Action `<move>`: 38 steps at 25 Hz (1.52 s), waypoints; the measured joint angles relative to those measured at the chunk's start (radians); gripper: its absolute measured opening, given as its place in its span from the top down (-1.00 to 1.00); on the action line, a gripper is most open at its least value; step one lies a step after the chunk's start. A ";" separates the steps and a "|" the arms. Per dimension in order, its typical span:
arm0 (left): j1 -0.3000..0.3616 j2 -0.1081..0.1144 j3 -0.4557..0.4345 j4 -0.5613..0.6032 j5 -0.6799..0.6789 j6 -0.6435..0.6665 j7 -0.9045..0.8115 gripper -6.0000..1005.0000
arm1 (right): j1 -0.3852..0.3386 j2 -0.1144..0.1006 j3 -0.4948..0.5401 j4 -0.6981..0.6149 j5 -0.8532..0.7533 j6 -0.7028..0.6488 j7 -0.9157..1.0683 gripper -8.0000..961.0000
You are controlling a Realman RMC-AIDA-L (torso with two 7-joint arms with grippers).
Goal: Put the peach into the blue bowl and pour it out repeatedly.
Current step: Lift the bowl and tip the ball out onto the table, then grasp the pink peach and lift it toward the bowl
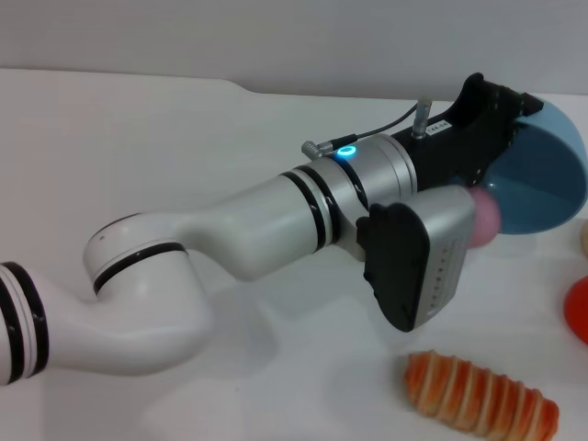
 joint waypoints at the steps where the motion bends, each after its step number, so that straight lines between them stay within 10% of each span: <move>1: 0.001 0.000 0.003 -0.003 0.000 -0.007 0.006 0.99 | 0.001 0.000 0.000 0.002 0.000 0.000 -0.005 -0.54; 7: 0.000 0.000 0.008 -0.013 -0.096 -0.032 0.014 0.99 | 0.012 0.000 0.011 0.035 0.000 0.001 -0.016 -0.54; 14: -0.022 0.000 -0.067 0.024 -0.666 0.020 0.008 0.99 | 0.007 -0.012 0.011 0.013 -0.027 0.016 0.110 -0.54; 22: -0.046 0.010 -0.379 -0.008 -1.059 0.424 -0.047 0.99 | 0.062 -0.032 0.005 -0.317 -0.646 0.007 0.816 -0.54; 28: -0.067 0.014 -0.541 -0.081 -1.098 0.623 -0.150 0.99 | 0.218 -0.014 -0.060 -0.446 -1.025 -0.102 1.099 -0.54; 38: -0.070 0.010 -0.530 -0.127 -1.101 0.638 -0.185 0.99 | 0.426 -0.006 -0.303 -0.250 -1.089 0.004 1.148 -0.53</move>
